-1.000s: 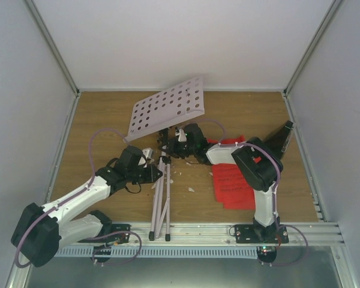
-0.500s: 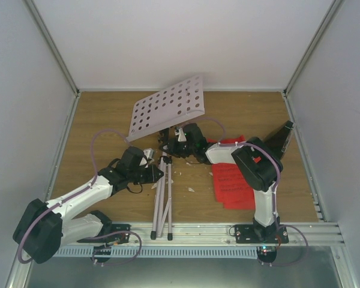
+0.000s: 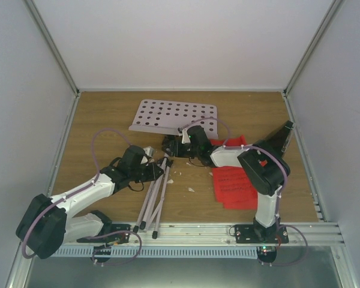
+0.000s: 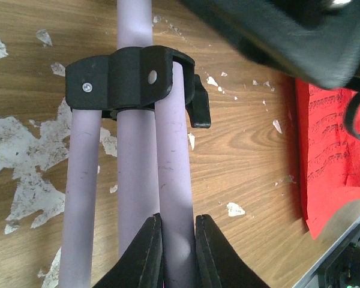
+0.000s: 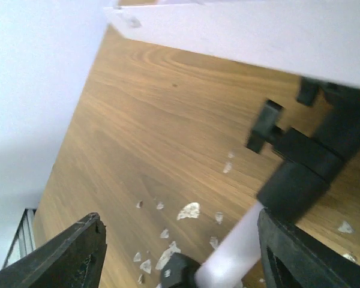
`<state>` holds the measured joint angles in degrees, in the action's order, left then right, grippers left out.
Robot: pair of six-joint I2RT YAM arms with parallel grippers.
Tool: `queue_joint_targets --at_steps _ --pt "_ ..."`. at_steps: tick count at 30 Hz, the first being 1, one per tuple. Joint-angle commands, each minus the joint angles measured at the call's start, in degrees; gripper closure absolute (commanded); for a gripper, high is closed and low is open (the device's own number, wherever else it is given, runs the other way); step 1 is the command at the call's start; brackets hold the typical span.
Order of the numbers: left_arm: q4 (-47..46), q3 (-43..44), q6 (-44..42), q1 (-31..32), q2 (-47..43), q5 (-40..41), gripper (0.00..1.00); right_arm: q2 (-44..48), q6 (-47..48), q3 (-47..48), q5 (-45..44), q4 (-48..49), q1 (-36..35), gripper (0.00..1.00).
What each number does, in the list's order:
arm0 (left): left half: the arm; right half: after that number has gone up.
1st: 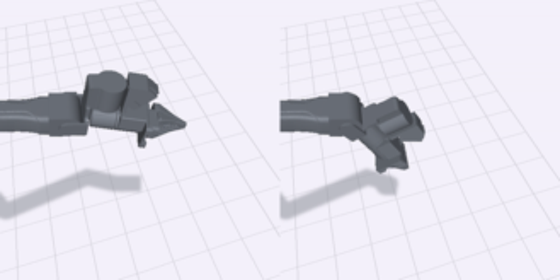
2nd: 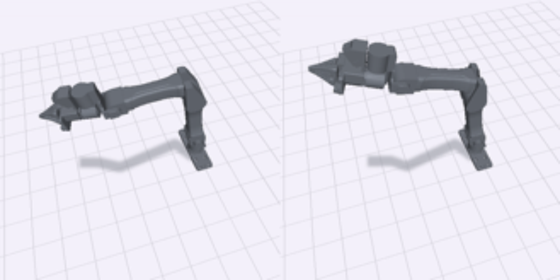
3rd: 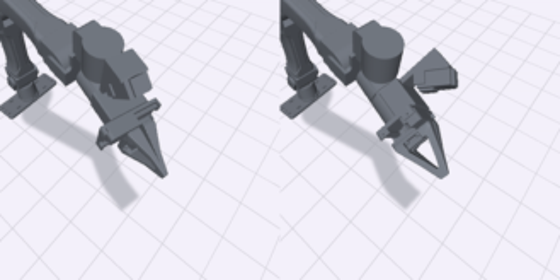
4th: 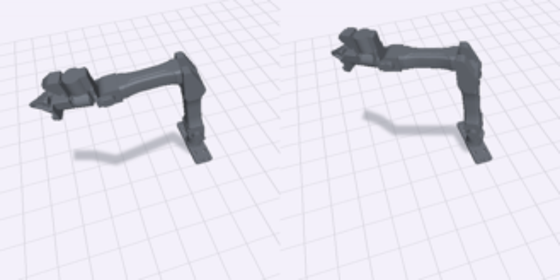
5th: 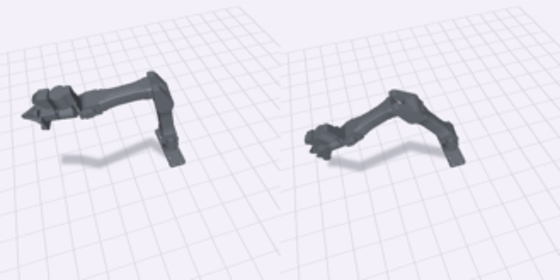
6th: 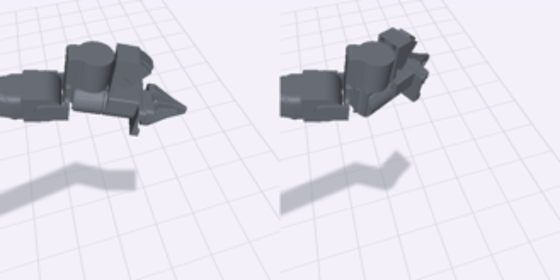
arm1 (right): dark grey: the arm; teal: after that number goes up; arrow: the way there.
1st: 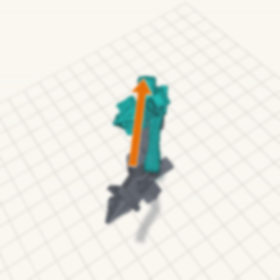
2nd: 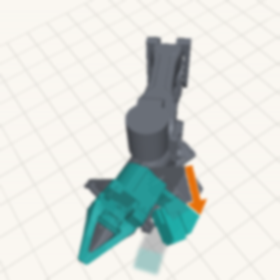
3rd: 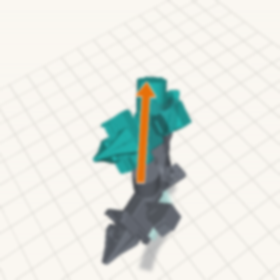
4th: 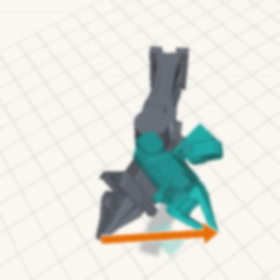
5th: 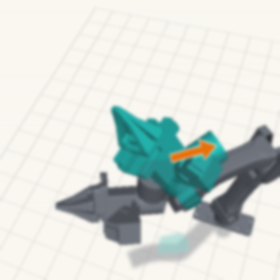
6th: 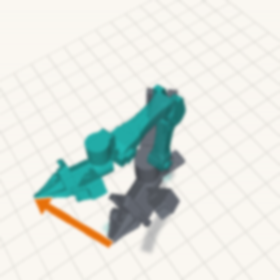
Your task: Pack up the instrument practice props
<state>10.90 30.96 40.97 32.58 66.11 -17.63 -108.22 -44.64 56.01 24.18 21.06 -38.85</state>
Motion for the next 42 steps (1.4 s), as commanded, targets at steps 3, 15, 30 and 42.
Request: queue_joint_targets --at_steps 3,15,30,42 --pt "-16.3 4.4 -2.0 0.3 0.3 -3.6 1.00 9.7 7.0 -4.1 -2.4 2.7 0.3 0.24" --pt "-16.0 6.0 -4.3 1.4 5.1 -6.5 0.78 29.5 14.2 -11.3 -13.8 -9.4 0.3 0.22" --pt "-5.2 0.9 -4.9 1.0 -5.3 -4.0 0.27 43.0 9.2 -18.9 -10.8 -17.8 0.3 0.17" --pt "-4.9 -11.7 2.1 1.1 -13.6 -12.5 0.22 34.9 1.7 -20.3 -2.6 -18.6 -1.3 0.38"
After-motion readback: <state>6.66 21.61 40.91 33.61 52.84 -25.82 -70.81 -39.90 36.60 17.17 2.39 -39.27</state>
